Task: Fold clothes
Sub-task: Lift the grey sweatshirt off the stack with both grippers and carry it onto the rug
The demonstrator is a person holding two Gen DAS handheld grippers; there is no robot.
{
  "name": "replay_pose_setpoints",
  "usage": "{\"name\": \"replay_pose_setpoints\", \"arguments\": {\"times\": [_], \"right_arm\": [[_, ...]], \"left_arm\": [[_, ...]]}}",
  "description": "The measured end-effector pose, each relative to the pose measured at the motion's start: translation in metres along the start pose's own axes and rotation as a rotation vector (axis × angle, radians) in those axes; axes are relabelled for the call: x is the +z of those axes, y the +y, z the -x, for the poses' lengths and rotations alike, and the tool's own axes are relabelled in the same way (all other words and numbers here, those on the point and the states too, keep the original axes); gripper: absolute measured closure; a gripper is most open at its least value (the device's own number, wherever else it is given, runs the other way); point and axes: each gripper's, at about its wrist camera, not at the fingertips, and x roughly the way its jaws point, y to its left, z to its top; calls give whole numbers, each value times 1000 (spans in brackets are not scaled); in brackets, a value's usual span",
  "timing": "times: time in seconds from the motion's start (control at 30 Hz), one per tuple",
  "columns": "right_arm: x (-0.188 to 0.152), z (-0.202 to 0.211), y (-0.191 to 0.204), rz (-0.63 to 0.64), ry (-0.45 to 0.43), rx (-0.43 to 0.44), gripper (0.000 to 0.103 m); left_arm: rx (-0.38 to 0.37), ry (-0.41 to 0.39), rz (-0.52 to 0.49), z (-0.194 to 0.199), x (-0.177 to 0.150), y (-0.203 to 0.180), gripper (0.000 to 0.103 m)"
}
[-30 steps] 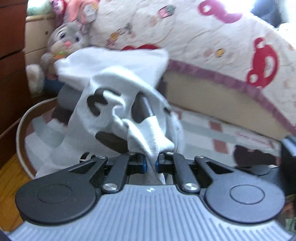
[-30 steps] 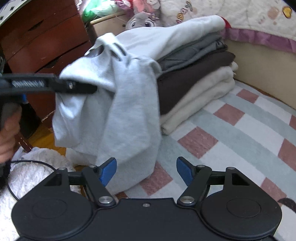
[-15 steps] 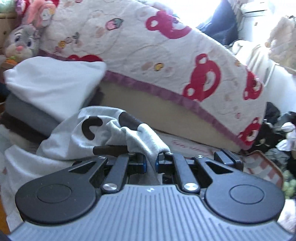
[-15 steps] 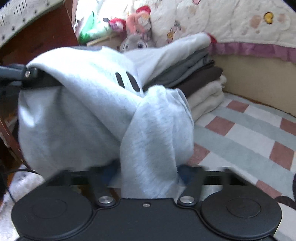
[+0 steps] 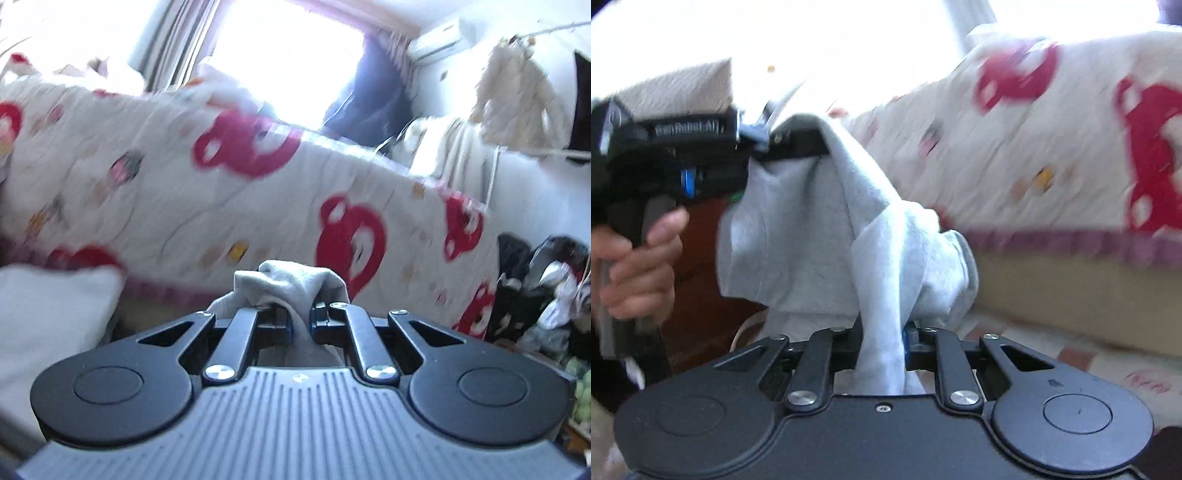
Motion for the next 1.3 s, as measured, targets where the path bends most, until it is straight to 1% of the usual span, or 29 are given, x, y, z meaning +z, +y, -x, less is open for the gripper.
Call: {"name": "replay_pose_setpoints", "arguments": {"times": [0.07,0.1,0.13,0.2,0.23,0.27,0.33,0.37,0.43,0.5,0.53,0.57,0.63,0.67,0.7,0.73,0.77,0.8,0.83,0.87,0.93,1.0,1.03,1.1,1.13,1.17,1.2,1.23,1.3], "right_arm": [[21,18,-7,-26,-73,-56,85],[30,27,-8,-24,-100,-92,85],[37,35,-8,-13,-115,-135,85],[43,50,-12,0,-104,-223,85],[44,58,-14,1,-90,-269,85],[41,65,-19,-11,-68,-319,85],[29,77,-36,-67,-8,-414,86],[19,82,-43,-107,29,-452,88],[-5,85,-56,-159,110,-541,89],[-30,85,-67,-184,197,-641,89],[-40,84,-75,-177,238,-684,89],[-48,81,-79,-175,269,-710,89],[-63,80,-92,-195,314,-737,89],[-64,81,-95,-201,313,-738,89],[-65,82,-98,-207,313,-738,89],[-66,83,-101,-213,312,-739,89],[-67,85,-103,-220,312,-740,89],[-68,86,-107,-226,310,-741,89],[-66,86,-110,-227,304,-741,89],[-66,87,-113,-224,298,-745,89],[-62,86,-116,-213,284,-758,89],[-59,88,-118,-197,272,-785,89],[-57,90,-119,-190,273,-802,89],[-55,92,-126,-162,284,-847,90],[-54,93,-131,-155,288,-870,90],[-53,94,-135,-147,292,-893,90],[-52,95,-140,-142,297,-914,90],[-52,97,-145,-145,307,-919,90],[-55,99,-150,-134,334,-928,90]], "left_arm": [[-38,-47,-32,-3,13,-16,95],[-57,-52,-47,-4,18,-25,95],[-74,-37,-56,-7,20,-31,95],[-103,24,-61,-16,18,-40,94],[-110,79,-54,-25,11,-39,91],[-119,147,-44,-35,0,-37,90],[-138,293,-18,-58,-36,-29,86],[-140,358,-9,-68,-59,-25,84],[-105,463,-39,-83,-112,-23,84],[-78,538,-92,-89,-162,-27,83],[-80,564,-103,-90,-183,-28,83],[-96,598,-92,-91,-199,-29,83],[-137,680,-54,-94,-229,-31,83],[-163,710,-59,-95,-241,-36,83],[-187,720,-89,-93,-248,-43,83],[-203,719,-135,-92,-253,-52,77],[-216,715,-187,-90,-257,-61,62],[-222,702,-228,-90,-261,-70,54],[-224,683,-263,-91,-266,-77,42],[-224,683,-288,-94,-270,-83,39],[-218,711,-322,-106,-281,-92,38],[-186,764,-376,-126,-295,-99,30],[-178,807,-410,-136,-301,-101,28],[-177,902,-469,-152,-313,-101,28],[-196,924,-455,-154,-316,-98,28],[-228,931,-416,-152,-317,-94,28],[-253,929,-366,-149,-317,-89,28],[-263,923,-332,-147,-317,-86,29],[-269,911,-289,-144,-317,-82,40]]}}
